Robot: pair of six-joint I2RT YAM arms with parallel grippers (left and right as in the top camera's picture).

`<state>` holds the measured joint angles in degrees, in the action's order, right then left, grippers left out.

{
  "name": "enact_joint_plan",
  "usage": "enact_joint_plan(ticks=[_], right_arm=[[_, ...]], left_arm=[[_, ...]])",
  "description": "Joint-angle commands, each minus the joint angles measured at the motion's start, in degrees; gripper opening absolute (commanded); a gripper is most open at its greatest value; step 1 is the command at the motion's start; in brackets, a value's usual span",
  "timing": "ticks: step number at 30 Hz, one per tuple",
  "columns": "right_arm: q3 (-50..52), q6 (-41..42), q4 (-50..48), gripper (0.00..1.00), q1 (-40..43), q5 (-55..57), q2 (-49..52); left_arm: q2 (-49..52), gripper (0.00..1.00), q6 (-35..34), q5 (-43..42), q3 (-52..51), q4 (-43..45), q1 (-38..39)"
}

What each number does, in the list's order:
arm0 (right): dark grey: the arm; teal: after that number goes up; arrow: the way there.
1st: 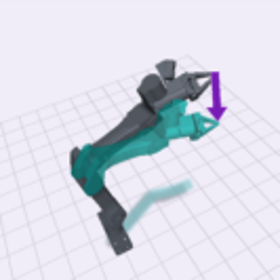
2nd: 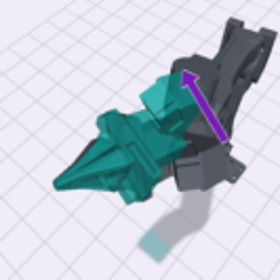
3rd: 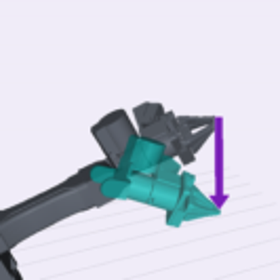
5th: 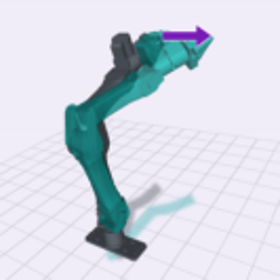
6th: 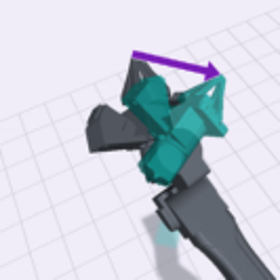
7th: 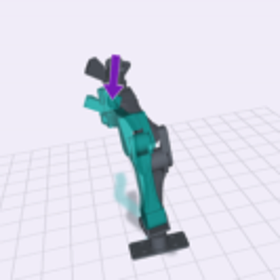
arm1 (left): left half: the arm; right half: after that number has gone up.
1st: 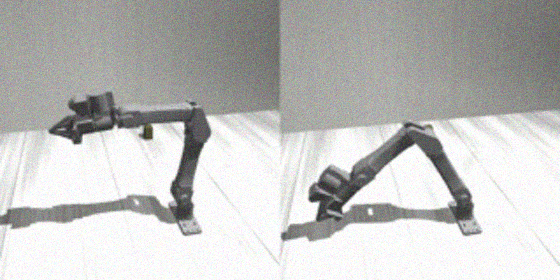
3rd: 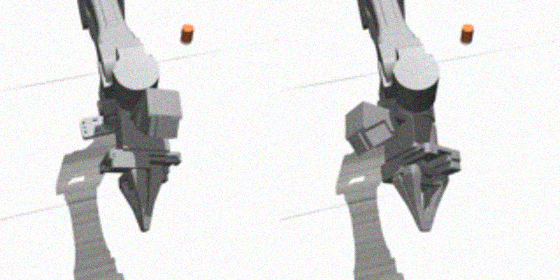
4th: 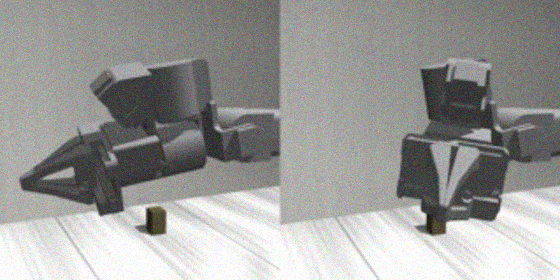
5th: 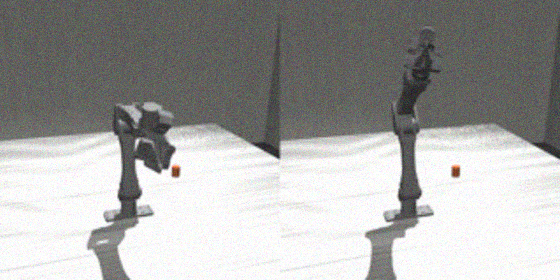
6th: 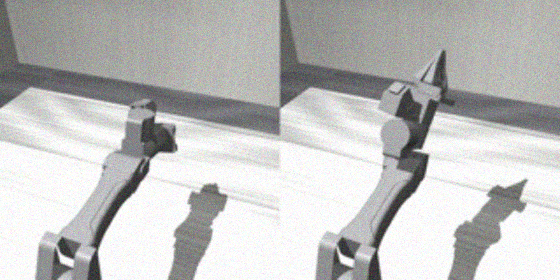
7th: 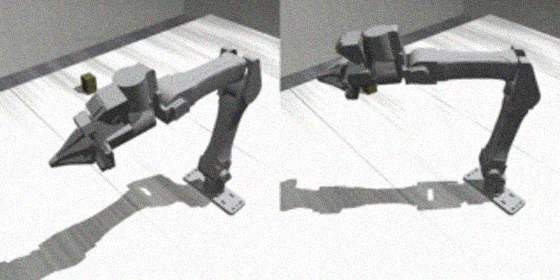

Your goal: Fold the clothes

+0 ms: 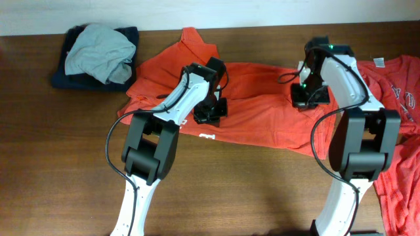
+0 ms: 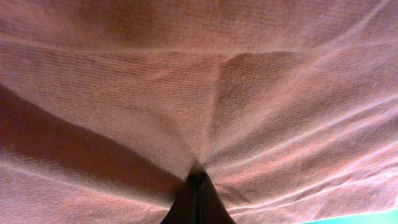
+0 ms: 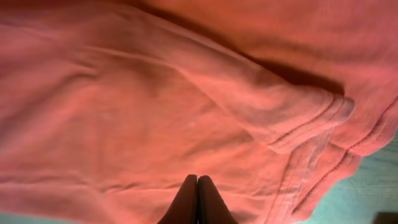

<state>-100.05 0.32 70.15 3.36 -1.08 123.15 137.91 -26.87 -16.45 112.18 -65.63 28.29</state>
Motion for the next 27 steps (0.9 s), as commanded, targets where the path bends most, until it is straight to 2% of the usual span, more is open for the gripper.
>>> enact_joint_plan(ticks=[1,9,14,27], right_arm=[[2.8,1.8,-1.8,0.04,1.8,3.1,-0.2],[8.5,1.9,-7.3,0.04,3.8,3.0,0.0],[9.2,2.4,-7.5,0.04,3.8,3.1,0.0],[12.5,3.6,-15.9,0.04,3.9,6.3,0.0]], left_arm=[[5.1,0.01,-0.5,5.8,-2.7,-1.0,0.0],[5.1,0.01,-0.5,5.8,-2.7,-0.9,0.0],[5.1,0.01,-0.5,5.8,-2.7,-0.9,0.0],[5.1,0.01,-0.5,5.8,-2.7,-1.0,0.0]])
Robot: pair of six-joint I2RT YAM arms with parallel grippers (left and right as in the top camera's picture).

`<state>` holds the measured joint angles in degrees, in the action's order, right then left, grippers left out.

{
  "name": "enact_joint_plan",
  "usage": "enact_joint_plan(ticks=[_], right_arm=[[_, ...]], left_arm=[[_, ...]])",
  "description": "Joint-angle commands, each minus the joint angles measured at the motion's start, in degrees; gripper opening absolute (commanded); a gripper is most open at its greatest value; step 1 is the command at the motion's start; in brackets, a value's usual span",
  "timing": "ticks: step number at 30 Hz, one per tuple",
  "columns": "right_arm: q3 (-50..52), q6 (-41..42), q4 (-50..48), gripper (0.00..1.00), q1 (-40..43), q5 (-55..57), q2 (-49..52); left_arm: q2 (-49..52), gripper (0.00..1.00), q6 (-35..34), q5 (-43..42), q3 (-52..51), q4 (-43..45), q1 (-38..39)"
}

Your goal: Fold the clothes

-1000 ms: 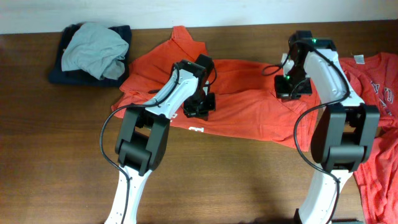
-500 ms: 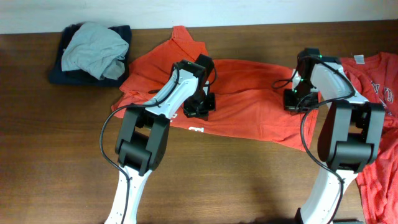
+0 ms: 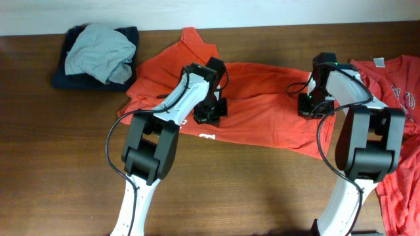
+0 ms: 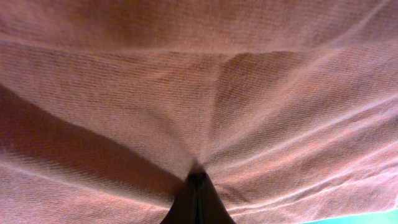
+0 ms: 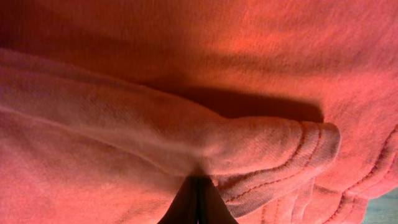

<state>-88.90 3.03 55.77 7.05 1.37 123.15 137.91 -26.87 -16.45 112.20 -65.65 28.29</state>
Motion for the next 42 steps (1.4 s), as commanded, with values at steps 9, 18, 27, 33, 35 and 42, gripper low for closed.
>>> enact_joint_plan(ticks=[9,18,27,33,35,42], right_arm=[[-3.9,0.9,-2.0,0.04,0.2,8.2,0.0],[-4.3,0.9,-11.4,0.13,0.2,8.2,0.0],[-20.9,0.9,5.0,0.21,2.0,8.3,-1.3],[-30.8,0.9,20.2,0.29,2.5,8.1,-2.8],[-30.8,0.9,22.0,0.3,2.4,7.6,-3.5],[-29.9,0.9,30.9,0.3,2.5,-1.2,-3.7]], left_arm=[[5.1,0.01,-0.5,5.8,-2.7,-1.0,0.0],[5.1,0.01,-0.5,5.8,-2.7,-1.0,0.0],[2.5,0.0,5.8,6.6,2.3,-3.2,0.0],[-7.9,0.05,5.9,24.6,9.3,-5.4,-0.4],[-10.8,0.1,6.0,28.3,10.6,-6.1,-1.3],[-17.3,0.33,9.6,33.0,11.3,-10.4,-9.7]])
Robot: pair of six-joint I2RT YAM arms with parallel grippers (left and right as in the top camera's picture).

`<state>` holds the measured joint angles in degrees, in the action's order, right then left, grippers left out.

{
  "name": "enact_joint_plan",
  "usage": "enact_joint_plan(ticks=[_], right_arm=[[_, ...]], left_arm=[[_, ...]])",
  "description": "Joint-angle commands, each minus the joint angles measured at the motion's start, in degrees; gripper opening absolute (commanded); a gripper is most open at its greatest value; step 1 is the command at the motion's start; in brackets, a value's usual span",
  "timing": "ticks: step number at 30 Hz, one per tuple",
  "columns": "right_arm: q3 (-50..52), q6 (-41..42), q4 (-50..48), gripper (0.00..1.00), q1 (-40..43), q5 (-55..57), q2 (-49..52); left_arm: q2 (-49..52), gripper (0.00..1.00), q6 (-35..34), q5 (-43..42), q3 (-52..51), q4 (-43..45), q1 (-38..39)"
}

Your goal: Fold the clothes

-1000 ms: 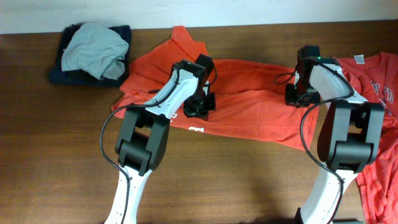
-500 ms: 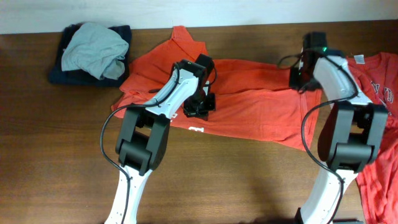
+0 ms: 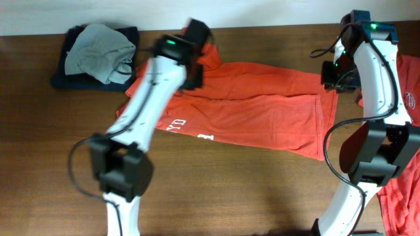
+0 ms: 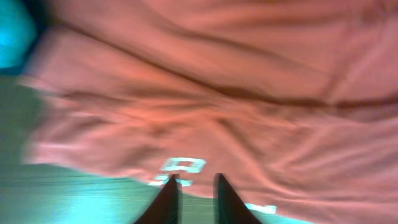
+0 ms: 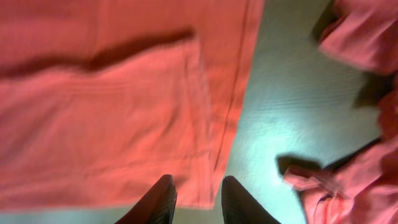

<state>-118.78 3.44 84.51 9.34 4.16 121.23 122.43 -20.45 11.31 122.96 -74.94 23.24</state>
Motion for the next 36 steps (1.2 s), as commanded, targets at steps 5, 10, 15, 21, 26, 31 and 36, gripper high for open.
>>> enact_joint_plan(ticks=[5,10,15,21,26,31,36], right_arm=[[0.0,4.7,6.3,0.3,2.9,-7.4,-2.4],[0.1,6.4,9.6,0.31,6.4,-7.4,-3.3],[4.9,8.5,11.1,0.33,7.6,-7.3,-8.7],[25.1,17.3,1.6,0.42,6.4,-3.8,-28.8],[48.4,18.9,-9.8,0.93,6.5,-4.9,-46.7],[60.5,10.8,-19.7,0.93,6.5,-10.1,-48.0],[60.7,5.2,-24.3,0.93,6.5,-9.5,-38.7]], left_arm=[[-1.8,0.55,6.0,4.1,0.5,-2.0,-14.5],[-1.8,0.63,11.2,-1.6,0.5,2.3,-22.0],[-1.6,0.67,11.2,-2.7,0.5,6.2,-26.1],[-1.5,0.72,11.2,-2.7,0.5,8.5,-26.8],[-1.4,0.74,11.2,-2.7,0.5,9.4,-26.6],[-1.4,0.75,11.1,-3.2,0.0,10.2,-26.6],[-1.1,0.75,11.1,-4.7,-0.1,10.0,-26.6]])
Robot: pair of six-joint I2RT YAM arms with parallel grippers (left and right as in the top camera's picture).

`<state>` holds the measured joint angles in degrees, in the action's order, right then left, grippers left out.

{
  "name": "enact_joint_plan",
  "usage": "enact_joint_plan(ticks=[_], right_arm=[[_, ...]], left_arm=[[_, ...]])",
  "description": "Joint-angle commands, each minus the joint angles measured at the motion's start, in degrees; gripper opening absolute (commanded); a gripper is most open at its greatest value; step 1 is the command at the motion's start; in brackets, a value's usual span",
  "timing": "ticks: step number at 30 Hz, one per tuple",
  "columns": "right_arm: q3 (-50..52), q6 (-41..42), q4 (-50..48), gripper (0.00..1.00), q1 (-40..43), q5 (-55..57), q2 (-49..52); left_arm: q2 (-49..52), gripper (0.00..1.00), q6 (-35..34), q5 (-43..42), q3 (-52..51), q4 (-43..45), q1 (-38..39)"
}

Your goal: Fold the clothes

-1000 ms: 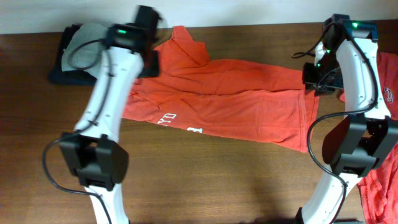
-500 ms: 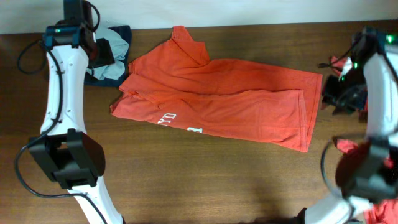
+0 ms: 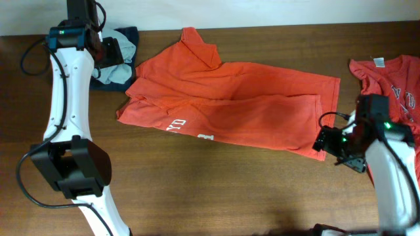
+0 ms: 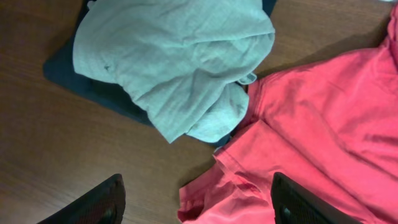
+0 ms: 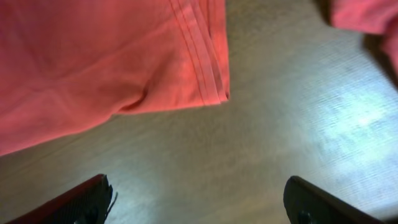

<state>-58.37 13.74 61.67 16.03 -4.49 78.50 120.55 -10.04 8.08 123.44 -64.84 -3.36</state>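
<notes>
An orange T-shirt (image 3: 230,105) with white lettering lies spread flat across the middle of the table. My left gripper (image 3: 110,49) hangs wide open at the far left. It is above the edge of a grey garment (image 4: 174,56) that rests on a navy one (image 4: 62,71). The shirt's sleeve corner (image 4: 323,124) shows between the left gripper's (image 4: 194,205) fingers. My right gripper (image 3: 330,139) is wide open just off the shirt's near right hem corner (image 5: 205,68), over bare wood. The right gripper (image 5: 202,202) holds nothing.
A second orange shirt (image 3: 394,85) with a printed front lies crumpled at the right edge, partly under my right arm; a bit of it shows as the second shirt (image 5: 367,15) in the right wrist view. The wooden table (image 3: 216,190) is bare in front.
My left gripper has moved from the shirt's upper left sleeve to the grey pile at far left and opened wide. My right gripper has gone from the far right hem corner to the near one, wide open.
Both grippers were shut on folds in the shirt's middle. Then the right one was further right, still shut on cloth. Later both were slightly open at the shirt's far corners, and the shirt lay stretched wider. Now both are wide open beside the flat shirt.
</notes>
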Motion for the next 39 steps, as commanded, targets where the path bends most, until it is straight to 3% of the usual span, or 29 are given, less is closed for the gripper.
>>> enact_joint_plan(ticks=[1,10,14,18,19,22,31,39], right_arm=[[0.2,-6.9,-3.0,0.93,-0.2,-0.9,6.6],[-13.2,-14.3,-15.8,0.87,0.7,-2.7,24.9],[-18.6,-22.7,-20.0,0.8,1.7,-2.8,29.7],[-19.5,-24.3,-24.8,0.68,2.6,-3.4,30.9],[-19.5,-24.5,-26.1,0.67,2.8,-5.0,31.0],[-19.5,-28.3,-29.3,0.68,3.3,-13.3,31.5],[-19.5,-32.8,-34.8,0.69,3.9,-17.6,34.9],[-19.5,-33.5,-37.2,0.62,4.3,-20.0,38.3]], left_arm=[[0.8,0.75,0.7,-1.4,-0.6,-0.3,0.0],[1.6,0.75,0.7,-3.0,-0.6,-0.7,0.0],[1.6,0.75,0.7,-3.0,-0.8,-0.7,0.0],[1.6,0.76,0.7,-3.0,-0.8,-0.8,0.0],[1.6,0.83,0.7,-3.0,-0.8,-0.8,0.0],[1.6,0.87,0.7,-3.0,-0.8,-0.7,0.0],[1.6,0.87,0.7,-2.9,-0.8,-0.7,0.0],[1.6,0.87,0.7,-2.9,-0.8,-1.0,0.0]])
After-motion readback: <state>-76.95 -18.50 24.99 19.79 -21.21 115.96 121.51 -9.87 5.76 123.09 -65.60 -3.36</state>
